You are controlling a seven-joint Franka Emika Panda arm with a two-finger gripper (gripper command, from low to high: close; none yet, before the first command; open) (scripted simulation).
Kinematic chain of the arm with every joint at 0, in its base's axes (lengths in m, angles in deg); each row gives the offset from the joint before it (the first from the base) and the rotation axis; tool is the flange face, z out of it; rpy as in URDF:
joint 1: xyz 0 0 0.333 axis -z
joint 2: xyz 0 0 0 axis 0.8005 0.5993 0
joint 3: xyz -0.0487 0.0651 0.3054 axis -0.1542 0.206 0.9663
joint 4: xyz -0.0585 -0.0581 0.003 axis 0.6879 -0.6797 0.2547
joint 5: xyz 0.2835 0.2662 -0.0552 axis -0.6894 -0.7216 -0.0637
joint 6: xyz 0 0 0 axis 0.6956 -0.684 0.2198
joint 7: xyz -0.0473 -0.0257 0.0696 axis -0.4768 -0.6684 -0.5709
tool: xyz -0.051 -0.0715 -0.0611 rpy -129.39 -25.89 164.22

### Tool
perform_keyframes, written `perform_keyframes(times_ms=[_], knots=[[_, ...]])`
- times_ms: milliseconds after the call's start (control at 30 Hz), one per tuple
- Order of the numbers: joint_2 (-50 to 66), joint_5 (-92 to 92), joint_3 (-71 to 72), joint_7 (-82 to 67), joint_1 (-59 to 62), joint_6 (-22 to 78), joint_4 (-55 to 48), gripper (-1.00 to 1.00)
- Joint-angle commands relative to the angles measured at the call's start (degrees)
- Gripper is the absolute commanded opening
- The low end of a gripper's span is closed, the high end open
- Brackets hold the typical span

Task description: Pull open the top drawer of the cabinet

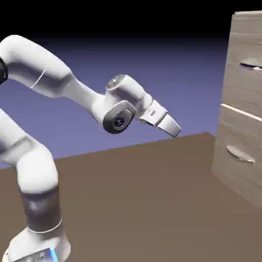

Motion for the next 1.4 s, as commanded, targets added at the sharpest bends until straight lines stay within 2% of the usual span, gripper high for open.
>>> perform_keyframes(times_ms=[0,1367], knots=[[0.1,-2.4,2.0,-0.6,2.1,0.0,-1.3,0.0],[4.4,-98.9,83.2,-25.6,87.2,-0.7,-54.7,0.0]])
